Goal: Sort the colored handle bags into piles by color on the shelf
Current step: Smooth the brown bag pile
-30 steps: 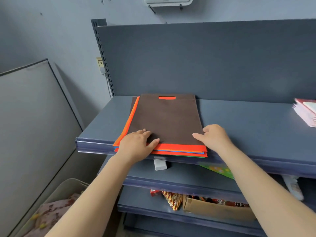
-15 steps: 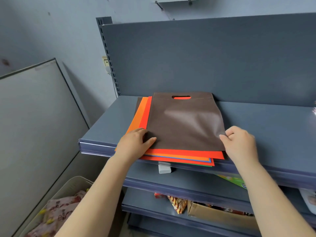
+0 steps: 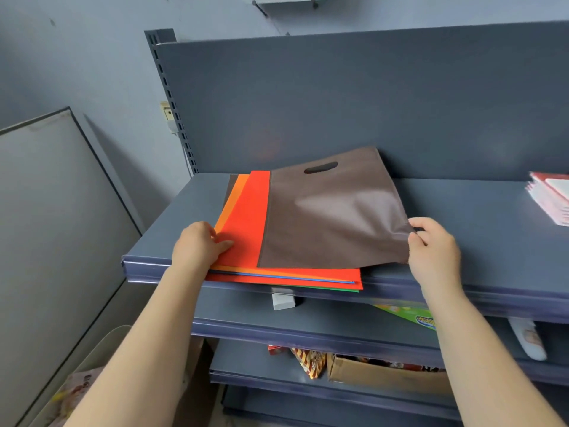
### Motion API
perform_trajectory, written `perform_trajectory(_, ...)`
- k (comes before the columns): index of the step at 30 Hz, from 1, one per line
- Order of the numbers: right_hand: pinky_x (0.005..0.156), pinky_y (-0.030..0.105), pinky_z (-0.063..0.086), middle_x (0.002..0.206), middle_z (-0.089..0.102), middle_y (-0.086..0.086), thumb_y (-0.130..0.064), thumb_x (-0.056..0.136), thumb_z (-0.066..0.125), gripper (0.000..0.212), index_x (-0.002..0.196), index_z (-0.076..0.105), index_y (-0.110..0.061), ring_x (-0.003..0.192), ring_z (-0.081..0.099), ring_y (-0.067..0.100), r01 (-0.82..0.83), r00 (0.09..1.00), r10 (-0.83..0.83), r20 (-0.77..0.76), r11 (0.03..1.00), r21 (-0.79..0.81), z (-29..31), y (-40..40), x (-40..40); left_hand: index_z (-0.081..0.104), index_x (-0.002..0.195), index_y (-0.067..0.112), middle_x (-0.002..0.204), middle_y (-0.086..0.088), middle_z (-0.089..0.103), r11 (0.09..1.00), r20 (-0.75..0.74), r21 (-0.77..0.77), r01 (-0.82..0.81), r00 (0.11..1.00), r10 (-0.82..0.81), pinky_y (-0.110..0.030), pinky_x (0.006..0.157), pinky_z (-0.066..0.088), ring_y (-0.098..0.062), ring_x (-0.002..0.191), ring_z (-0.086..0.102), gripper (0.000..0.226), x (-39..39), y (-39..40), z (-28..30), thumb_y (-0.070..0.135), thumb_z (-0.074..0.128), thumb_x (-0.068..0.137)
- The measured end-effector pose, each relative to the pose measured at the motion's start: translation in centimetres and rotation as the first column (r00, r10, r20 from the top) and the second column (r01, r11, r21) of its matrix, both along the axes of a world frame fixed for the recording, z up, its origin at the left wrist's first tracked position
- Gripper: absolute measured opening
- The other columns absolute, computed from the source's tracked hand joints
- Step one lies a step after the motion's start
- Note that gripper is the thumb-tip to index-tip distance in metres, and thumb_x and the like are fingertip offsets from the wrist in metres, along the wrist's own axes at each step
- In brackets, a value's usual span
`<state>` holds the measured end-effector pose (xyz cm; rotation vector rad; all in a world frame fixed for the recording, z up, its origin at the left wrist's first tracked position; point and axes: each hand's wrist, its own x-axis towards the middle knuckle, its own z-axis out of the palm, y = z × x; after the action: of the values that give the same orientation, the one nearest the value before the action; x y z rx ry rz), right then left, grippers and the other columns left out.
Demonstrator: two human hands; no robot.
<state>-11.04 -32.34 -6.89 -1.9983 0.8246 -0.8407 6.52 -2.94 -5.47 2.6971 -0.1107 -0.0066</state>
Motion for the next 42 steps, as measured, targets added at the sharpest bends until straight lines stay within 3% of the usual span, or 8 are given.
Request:
perform_trajectory(5, 0.072, 0.033, 0.042, 0.092, 0.067, 0.015, 0.003, 0.090, 0.046, 0.028, 0.109, 0.063, -0.008, 0.081, 0.054, 0.031, -0.003, 1.000, 0.003, 0.008, 1.000, 0.010, -0.1, 0.7, -0.2, 0.059, 0.082, 0.003, 0.081, -0.014, 0.056, 0.999, -0.106, 0.028, -0.027, 0.994, 0.030, -0.035, 0.071, 0.041, -0.036, 0.096, 0.060, 0.034, 0.1, -0.1, 0.9, 0.034, 0.073, 0.080)
perform_trajectory(7, 0.070, 0.031, 0.039, 0.087, 0.066, 0.014, 0.004, 0.090, 0.045, 0.029, 0.109, 0.063, -0.008, 0.078, 0.052, 0.030, -0.010, 1.000, 0.010, 0.022, 1.000, 0.019, -0.2, 0.9, -0.3, 0.053, 0.070, 0.006, 0.086, -0.021, 0.060, 0.999, -0.124, 0.039, -0.009, 0.992, 0.013, -0.038, 0.074, 0.045, -0.037, 0.095, 0.060, 0.034, -0.1, -0.4, 1.3, 0.031, 0.071, 0.083)
perform_trajectory(10, 0.070, 0.028, 0.035, 0.085, 0.064, 0.012, 0.005, 0.089, 0.043, 0.031, 0.109, 0.063, -0.008, 0.074, 0.048, 0.027, -0.027, 0.998, 0.025, 0.057, 0.999, 0.040, -0.4, 1.2, -0.4, 0.063, 0.097, 0.006, 0.108, -0.017, 0.063, 1.000, 0.000, 0.012, 0.009, 1.000, -0.009, -0.039, 0.081, 0.044, -0.036, 0.102, 0.057, 0.019, -0.8, -0.4, 1.5, 0.024, 0.063, 0.089)
perform_trajectory(20, 0.077, 0.037, 0.045, 0.097, 0.067, 0.008, 0.003, 0.090, 0.043, 0.035, 0.100, 0.062, -0.025, 0.083, 0.057, 0.019, -0.194, 0.913, 0.006, 0.408, 0.886, 0.421, 0.5, 5.2, 0.8, 0.070, 0.095, 0.008, 0.074, -0.001, 0.062, 0.798, 0.359, -0.601, 0.053, 0.910, 0.209, -0.010, 0.051, 0.037, -0.015, 0.062, 0.054, 0.010, -5.8, 4.2, 3.3, 0.008, 0.062, 0.089)
perform_trajectory(24, 0.073, 0.033, 0.047, 0.097, 0.071, 0.002, 0.001, 0.093, 0.045, 0.035, 0.094, 0.065, -0.026, 0.087, 0.061, 0.019, -0.370, 0.861, 0.076, 0.503, 0.772, 0.517, 1.7, 8.4, 1.5, 0.065, 0.089, 0.021, 0.069, -0.001, 0.063, 0.703, 0.421, -0.710, 0.045, 0.828, 0.371, -0.017, 0.053, 0.039, 0.002, 0.050, 0.051, 0.010, -8.5, 8.0, 3.9, 0.012, 0.060, 0.091)
perform_trajectory(29, 0.094, 0.029, 0.049, 0.108, 0.070, -0.001, 0.002, 0.096, 0.046, 0.032, 0.107, 0.064, -0.021, 0.101, 0.064, 0.014, -0.575, 0.768, 0.162, 0.619, 0.599, 0.557, 3.0, 13.9, 3.1, 0.065, 0.094, 0.016, 0.071, -0.001, 0.063, 0.594, 0.469, -0.804, 0.042, 0.659, 0.588, -0.014, 0.053, 0.041, 0.006, 0.050, 0.052, 0.006, -12.8, 13.6, 5.2, 0.014, 0.059, 0.093)
perform_trajectory(34, 0.066, 0.019, 0.056, 0.087, 0.074, -0.012, 0.004, 0.096, 0.041, 0.036, 0.095, 0.065, -0.024, 0.080, 0.069, 0.003, -0.738, 0.673, 0.261, 0.692, 0.307, 0.601, 4.5, 21.8, 4.6, 0.065, 0.089, 0.029, 0.064, 0.019, 0.067, 0.486, 0.458, -0.871, 0.075, 0.481, 0.747, -0.011, 0.061, 0.046, 0.008, 0.059, 0.056, 0.017, -17.8, 19.5, 7.1, 0.012, 0.061, 0.092)
perform_trajectory(42, 0.060, 0.020, 0.057, 0.085, 0.075, -0.010, 0.002, 0.096, 0.043, 0.053, 0.077, 0.076, -0.036, 0.081, 0.071, 0.006, -0.783, 0.540, 0.424, 0.727, -0.064, 0.618, 6.7, 34.9, 3.6, 0.068, 0.090, 0.031, 0.072, 0.012, 0.072, 0.430, 0.437, -0.899, 0.079, 0.124, 0.891, -0.018, 0.066, 0.051, -0.002, 0.067, 0.064, 0.018, -28.3, 28.2, 9.5, 0.015, 0.062, 0.091)
